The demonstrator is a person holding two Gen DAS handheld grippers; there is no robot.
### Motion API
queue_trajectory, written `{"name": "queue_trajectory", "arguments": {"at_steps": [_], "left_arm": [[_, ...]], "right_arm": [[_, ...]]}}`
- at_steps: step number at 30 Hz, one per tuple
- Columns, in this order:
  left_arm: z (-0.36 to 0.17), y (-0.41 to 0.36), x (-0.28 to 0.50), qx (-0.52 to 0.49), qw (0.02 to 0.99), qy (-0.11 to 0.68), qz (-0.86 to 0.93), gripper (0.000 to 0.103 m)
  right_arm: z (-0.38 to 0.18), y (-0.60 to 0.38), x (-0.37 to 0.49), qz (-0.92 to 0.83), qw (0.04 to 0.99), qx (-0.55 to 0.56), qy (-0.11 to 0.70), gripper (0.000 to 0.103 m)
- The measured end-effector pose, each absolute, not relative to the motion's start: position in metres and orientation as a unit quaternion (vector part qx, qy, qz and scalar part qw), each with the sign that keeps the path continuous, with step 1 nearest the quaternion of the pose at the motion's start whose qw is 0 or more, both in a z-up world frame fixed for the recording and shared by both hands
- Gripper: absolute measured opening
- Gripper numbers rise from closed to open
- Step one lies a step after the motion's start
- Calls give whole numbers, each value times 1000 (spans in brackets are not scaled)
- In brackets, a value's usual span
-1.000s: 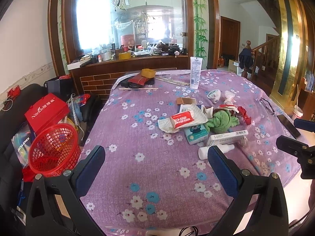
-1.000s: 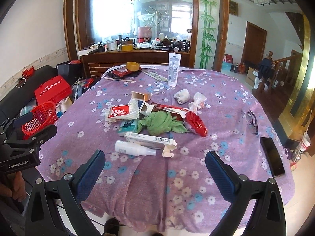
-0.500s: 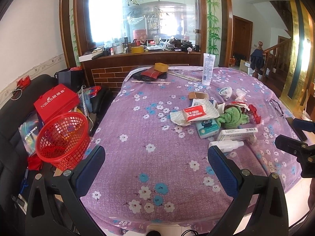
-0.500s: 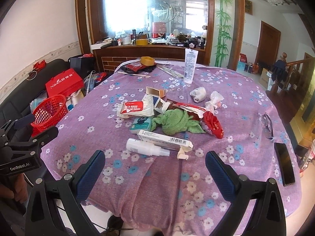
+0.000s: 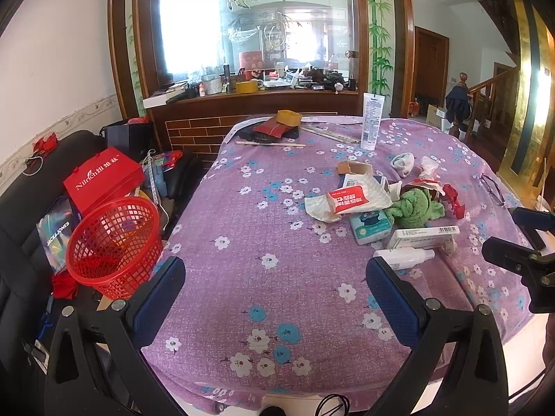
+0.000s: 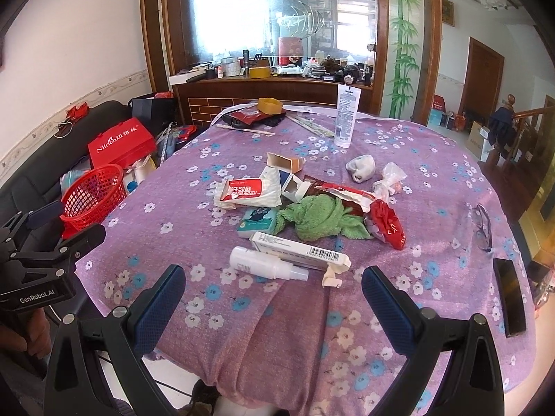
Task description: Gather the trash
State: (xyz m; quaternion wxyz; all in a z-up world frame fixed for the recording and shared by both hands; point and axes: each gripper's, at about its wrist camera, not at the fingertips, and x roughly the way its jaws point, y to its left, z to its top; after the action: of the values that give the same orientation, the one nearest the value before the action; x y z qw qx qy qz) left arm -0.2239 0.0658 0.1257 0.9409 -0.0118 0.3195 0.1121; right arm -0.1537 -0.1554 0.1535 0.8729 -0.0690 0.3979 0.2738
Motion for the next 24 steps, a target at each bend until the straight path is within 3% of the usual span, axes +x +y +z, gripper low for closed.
{"name": "queue_trajectory", "arguments": {"at_steps": [10,15,20,24], "left_arm": [[123,60,-216,-2,939,327,103,103],[117,51,-207,11,936,342,79,103],[111,37,-194,26,932,361,27,103],[102,26,-177,32,921,387,-22,103]], "right_arm": [[148,-158,-147,274,870,-63,405,102],[140,-168,-137,283,858,-42,427,89],[134,-180,-125,288,847,-26,446,67],[126,-186,-114,314,829,-25,462,60]]}}
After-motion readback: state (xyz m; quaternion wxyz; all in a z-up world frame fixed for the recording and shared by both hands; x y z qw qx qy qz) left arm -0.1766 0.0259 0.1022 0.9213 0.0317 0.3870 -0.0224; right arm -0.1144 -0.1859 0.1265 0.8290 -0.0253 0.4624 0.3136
